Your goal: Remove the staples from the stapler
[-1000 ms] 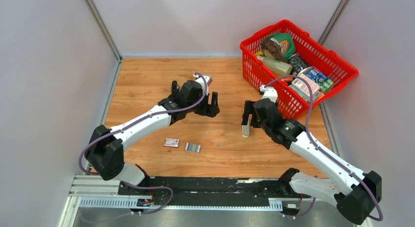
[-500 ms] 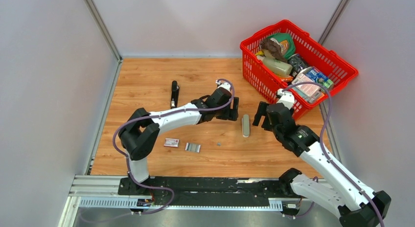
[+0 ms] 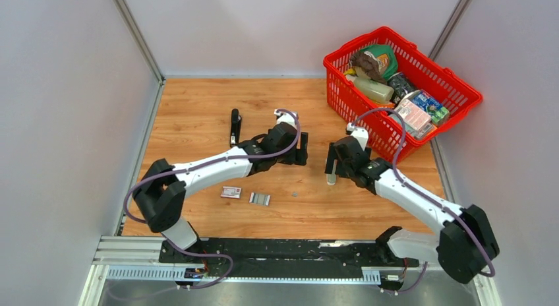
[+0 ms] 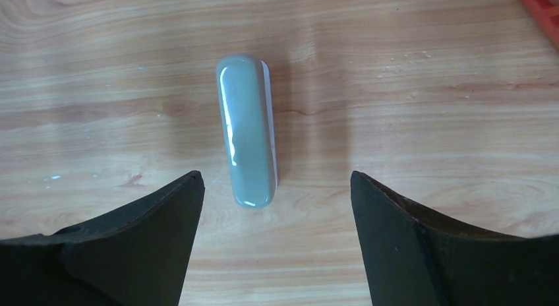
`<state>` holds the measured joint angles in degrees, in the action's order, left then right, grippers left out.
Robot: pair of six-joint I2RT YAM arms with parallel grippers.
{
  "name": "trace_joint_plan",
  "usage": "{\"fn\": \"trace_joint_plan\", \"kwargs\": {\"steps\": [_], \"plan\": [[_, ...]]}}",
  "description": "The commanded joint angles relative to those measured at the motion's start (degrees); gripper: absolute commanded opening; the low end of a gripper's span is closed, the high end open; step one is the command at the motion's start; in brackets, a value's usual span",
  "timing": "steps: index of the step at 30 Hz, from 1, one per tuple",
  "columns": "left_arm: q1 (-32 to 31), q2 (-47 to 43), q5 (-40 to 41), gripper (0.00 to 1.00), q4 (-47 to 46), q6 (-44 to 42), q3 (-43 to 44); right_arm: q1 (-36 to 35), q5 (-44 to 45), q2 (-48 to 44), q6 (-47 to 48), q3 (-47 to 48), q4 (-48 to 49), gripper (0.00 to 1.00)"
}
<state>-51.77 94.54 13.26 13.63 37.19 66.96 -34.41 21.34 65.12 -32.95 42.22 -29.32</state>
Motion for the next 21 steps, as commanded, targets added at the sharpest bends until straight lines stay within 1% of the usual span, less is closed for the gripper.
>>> {"fn": "trace_joint_plan", "kwargs": {"steps": [1, 6, 10, 14, 16, 18, 21], "plan": [[-0.2, -7.3, 2.4, 0.86, 1.2, -1.2, -4.0, 0.2, 2.6, 6.1, -0.4, 2.8, 6.3, 0.84], [-0.3, -14.4, 2.2, 0.86, 2.5, -1.0, -8.4, 0.2, 3.4, 13.4, 0.3, 6.5, 7.1, 0.82], [-0.3, -20.0, 3.5, 0.86, 3.9, -1.0, -12.3, 0.2, 2.8, 16.8, 0.1, 7.4, 7.8, 0.73], [-0.3, -24.0, 4.7, 0.86, 5.3, -1.4, -15.4, 0.2, 2.8, 19.4, -1.2, 7.7, 8.3, 0.70], [-0.3, -25.1, 4.5, 0.86, 5.6, -1.7, -16.0, 0.2, 2.7, 20.8, -1.9, 8.4, 7.9, 0.65], [-0.3, -25.7, 4.7, 0.86, 5.9, -1.9, -16.5, 0.2, 2.6, 22.1, -2.6, 9.3, 7.4, 0.59], [-0.3, -26.6, 4.2, 0.86, 5.6, -2.1, -17.4, 0.2, 2.7, 23.8, -3.5, 11.1, 6.1, 0.53]]}}
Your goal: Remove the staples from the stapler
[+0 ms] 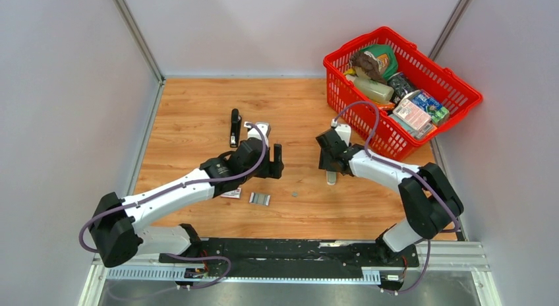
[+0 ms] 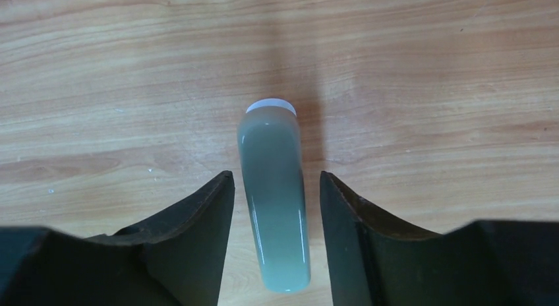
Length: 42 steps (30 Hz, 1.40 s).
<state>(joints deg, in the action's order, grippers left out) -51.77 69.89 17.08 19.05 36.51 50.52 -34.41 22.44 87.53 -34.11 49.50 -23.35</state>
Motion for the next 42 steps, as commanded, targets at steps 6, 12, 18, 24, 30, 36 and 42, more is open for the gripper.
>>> {"fn": "trace_joint_plan", "kwargs": {"steps": [6, 12, 18, 24, 30, 36, 42], "plan": [[-0.3, -3.2, -1.0, 0.86, -1.2, -1.5, -3.4, -0.1, 2.4, 3.4, -5.6, 6.8, -2.6, 0.20], [-0.3, -4.7, -1.7, 0.86, -0.9, -1.9, -3.8, -3.4, 4.9, 5.6, -13.2, 13.4, -9.3, 0.00], [-0.3, -10.5, -0.7, 0.85, 2.3, -1.6, -3.6, -6.5, 3.1, 8.2, -26.6, 20.7, -13.6, 0.00], [-0.2, -18.7, 3.5, 0.85, 9.1, 0.9, -4.4, -12.1, 7.1, 14.7, -37.1, 31.3, -18.4, 0.00], [-0.3, -23.7, 8.2, 0.84, 15.4, 1.2, -3.9, -14.5, 8.6, 22.6, -46.6, 39.2, -21.6, 0.00], [-0.3, -24.2, 9.9, 0.84, 20.1, 1.5, -2.3, -14.5, 10.1, 27.4, -52.5, 43.1, -23.4, 0.00], [-0.3, -24.2, 10.0, 0.83, 21.0, 1.4, -1.5, -15.2, 12.8, 31.5, -54.2, 46.0, -26.4, 0.07]]}}
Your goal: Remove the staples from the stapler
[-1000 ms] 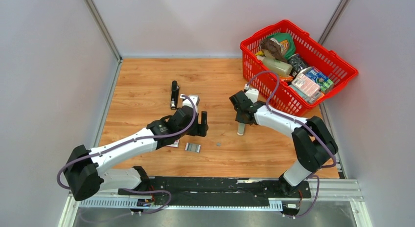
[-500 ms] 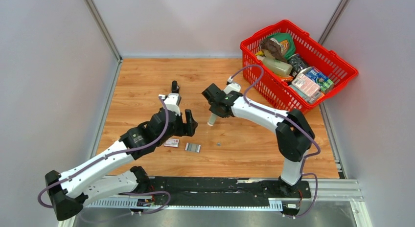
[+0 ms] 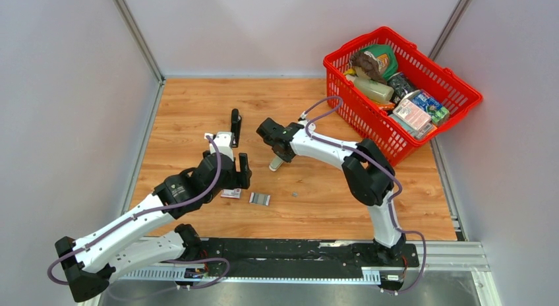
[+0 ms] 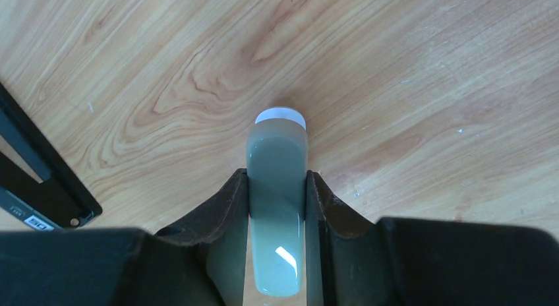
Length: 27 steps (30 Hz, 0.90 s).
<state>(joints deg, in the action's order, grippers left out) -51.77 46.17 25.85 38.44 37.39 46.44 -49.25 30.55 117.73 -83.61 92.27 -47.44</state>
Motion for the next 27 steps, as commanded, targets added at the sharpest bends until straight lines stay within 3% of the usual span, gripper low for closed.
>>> {"fn": "trace_joint_plan", "kwargs": {"steps": [1, 12, 16, 21, 27], "plan": [[-0.3, -0.5, 1.5, 0.83, 1.8, 0.4, 2.7, -0.4, 4.9, 1.5, -4.7, 3.3, -2.2, 0.08], [-0.3, 1.7, 2.3, 0.84, 2.8, -0.6, 4.0, -0.6, 4.7, 1.6, -1.8, 4.3, -0.4, 0.40], [-0.2, 3.0, 2.8, 0.89, 2.7, -1.3, 5.0, -0.8, 5.3, -0.3, -0.1, 3.6, 0.9, 0.53], [-0.3, 3.8, 3.3, 0.94, 2.7, -2.3, 6.0, -0.7, 5.0, -2.2, 2.6, 4.1, 1.2, 0.58], [-0.3, 5.0, 0.4, 0.96, -0.7, -7.5, 7.4, -0.7, 5.9, -11.8, 10.5, -1.4, 5.1, 0.67]]}}
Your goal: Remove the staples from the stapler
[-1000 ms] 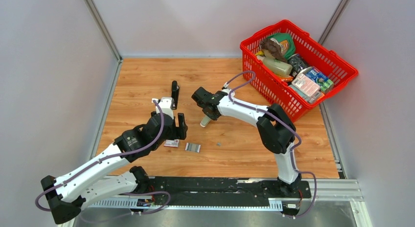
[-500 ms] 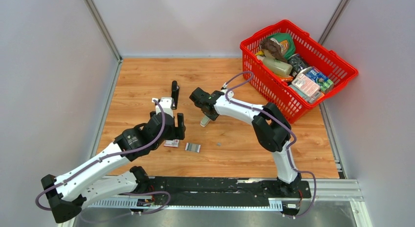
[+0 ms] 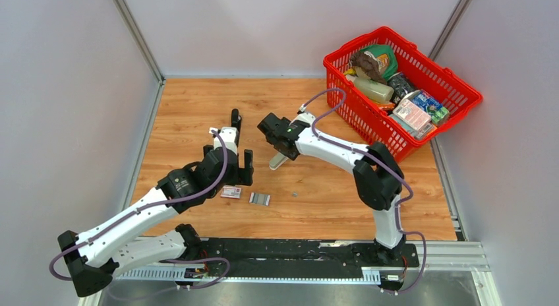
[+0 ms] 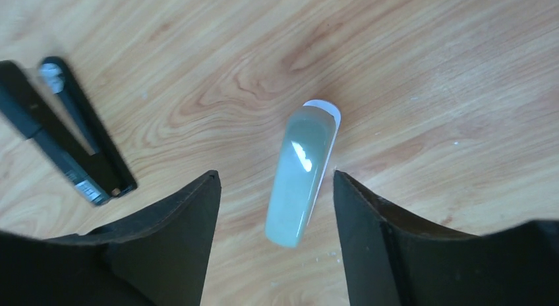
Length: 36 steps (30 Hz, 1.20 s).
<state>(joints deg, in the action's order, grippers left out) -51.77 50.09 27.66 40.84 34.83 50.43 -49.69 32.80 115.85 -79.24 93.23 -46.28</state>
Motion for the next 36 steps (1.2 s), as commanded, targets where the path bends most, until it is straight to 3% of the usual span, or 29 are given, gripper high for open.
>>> {"fn": "trace_joint_plan", "kwargs": {"steps": [1, 11, 17, 21, 27, 36], "plan": [[-0.3, 1.6, -1.6, 0.96, -3.7, -5.8, 3.7, -0.1, 3.9, -11.6, 7.6, -3.6, 4.0, 0.69], [-0.2, 11.5, -8.6, 0.93, -10.2, -20.0, 8.5, 6.4, -2.3, -35.1, 32.4, -23.2, 11.0, 0.72], [-0.3, 24.5, -9.6, 0.94, -13.9, -24.9, 14.1, 9.5, -7.0, -49.0, 41.0, -34.2, 13.2, 0.78], [-0.3, 33.0, -10.7, 0.94, -19.5, -29.9, 16.4, 9.6, -8.7, -54.1, 45.2, -36.6, 11.2, 0.79], [2.5, 49.2, -14.0, 0.96, -16.7, -32.8, 27.9, 9.5, -15.5, -62.2, 47.6, -44.4, 14.2, 0.82], [8.3, 58.7, -25.4, 0.98, -17.3, -30.2, 35.0, 9.7, -15.4, -67.2, 49.8, -47.5, 12.7, 0.87]]}}
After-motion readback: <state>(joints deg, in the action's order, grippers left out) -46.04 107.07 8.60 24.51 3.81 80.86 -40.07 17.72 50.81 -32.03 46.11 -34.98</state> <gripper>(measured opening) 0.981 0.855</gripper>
